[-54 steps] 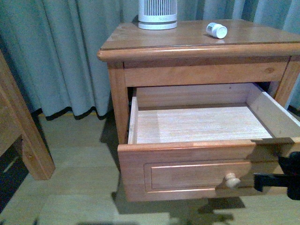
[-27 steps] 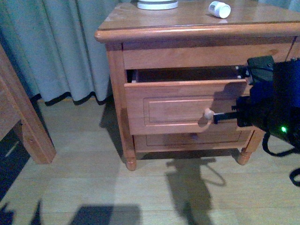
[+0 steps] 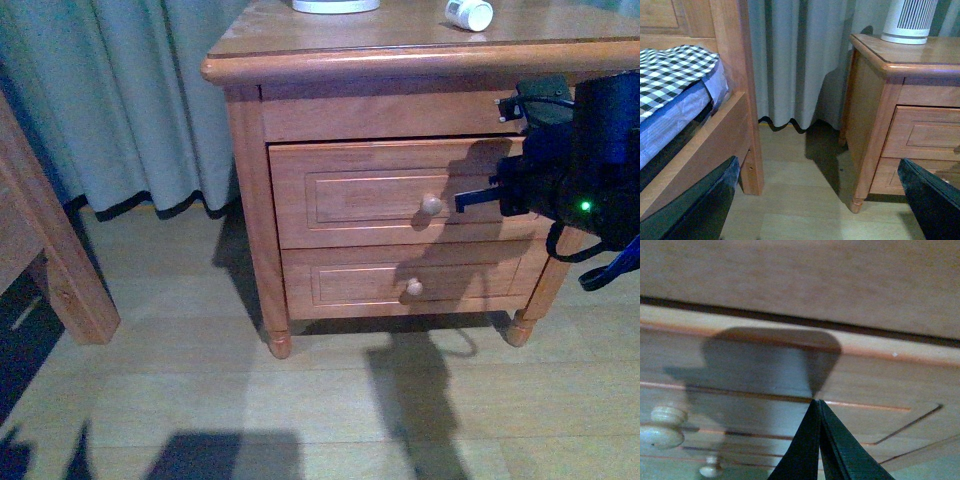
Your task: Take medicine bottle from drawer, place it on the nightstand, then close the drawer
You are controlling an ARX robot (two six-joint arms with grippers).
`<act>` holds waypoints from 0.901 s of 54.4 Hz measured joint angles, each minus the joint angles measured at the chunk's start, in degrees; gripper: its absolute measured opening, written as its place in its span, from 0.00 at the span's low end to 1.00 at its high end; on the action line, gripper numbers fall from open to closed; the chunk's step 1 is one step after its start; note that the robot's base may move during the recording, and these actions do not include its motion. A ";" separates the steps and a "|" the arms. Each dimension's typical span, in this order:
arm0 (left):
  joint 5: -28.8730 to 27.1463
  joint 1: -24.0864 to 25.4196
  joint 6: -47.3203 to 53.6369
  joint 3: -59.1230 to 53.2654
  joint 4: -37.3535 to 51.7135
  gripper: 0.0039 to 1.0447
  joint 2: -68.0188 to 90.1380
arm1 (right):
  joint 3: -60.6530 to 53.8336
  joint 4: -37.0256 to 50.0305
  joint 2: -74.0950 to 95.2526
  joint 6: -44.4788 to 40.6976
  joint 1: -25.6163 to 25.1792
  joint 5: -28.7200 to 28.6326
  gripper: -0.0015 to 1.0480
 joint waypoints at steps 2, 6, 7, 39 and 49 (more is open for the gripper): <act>0.00 0.00 0.00 0.00 0.00 0.94 0.00 | 0.28 -0.02 0.00 -0.37 -0.44 -0.61 0.03; -0.02 0.00 0.00 0.00 0.00 0.94 0.00 | 0.72 -0.02 0.13 -0.74 -1.27 -1.36 0.03; -0.02 0.00 0.00 0.00 0.00 0.94 0.00 | 0.79 -0.02 0.13 -0.81 -1.57 -1.73 0.03; 0.00 0.00 0.00 0.00 0.00 0.94 0.00 | -27.34 -4.74 -29.20 17.05 1.03 -9.42 0.03; 0.00 0.00 0.00 0.00 0.00 0.94 0.00 | -36.06 -19.12 -57.27 20.79 2.27 -9.51 0.11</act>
